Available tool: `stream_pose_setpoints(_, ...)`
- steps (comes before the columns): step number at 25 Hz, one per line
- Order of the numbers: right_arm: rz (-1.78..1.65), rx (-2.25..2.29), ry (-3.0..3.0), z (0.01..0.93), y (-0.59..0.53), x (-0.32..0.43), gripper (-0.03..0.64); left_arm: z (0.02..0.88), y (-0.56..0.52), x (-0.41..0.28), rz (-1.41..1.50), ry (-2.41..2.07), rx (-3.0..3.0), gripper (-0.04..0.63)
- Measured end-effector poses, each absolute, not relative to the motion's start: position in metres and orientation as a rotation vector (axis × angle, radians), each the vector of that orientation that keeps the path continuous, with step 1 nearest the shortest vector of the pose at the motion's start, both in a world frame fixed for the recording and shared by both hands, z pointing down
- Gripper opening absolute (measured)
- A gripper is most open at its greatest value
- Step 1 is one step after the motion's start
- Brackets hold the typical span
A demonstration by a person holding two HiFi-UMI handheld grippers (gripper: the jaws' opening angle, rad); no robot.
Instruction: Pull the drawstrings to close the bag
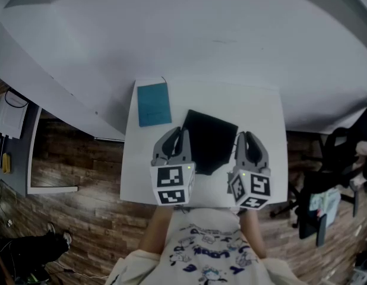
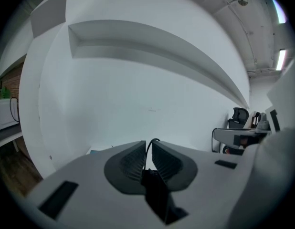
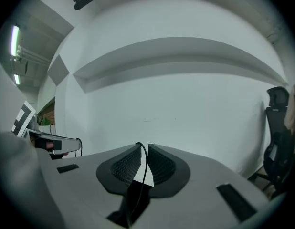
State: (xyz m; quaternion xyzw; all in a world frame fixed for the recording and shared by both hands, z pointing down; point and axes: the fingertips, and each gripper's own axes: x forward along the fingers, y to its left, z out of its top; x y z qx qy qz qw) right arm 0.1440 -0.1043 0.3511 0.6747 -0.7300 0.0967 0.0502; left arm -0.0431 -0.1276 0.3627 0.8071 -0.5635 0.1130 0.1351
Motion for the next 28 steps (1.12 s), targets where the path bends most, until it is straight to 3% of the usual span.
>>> stream_pose_setpoints(28, 0.322, 2.101, -2.136, 0.363, -0.103, 0.171, 0.029, 0.366, -0.131, -0.055, 0.356, -1.659, 2.339, 0.035)
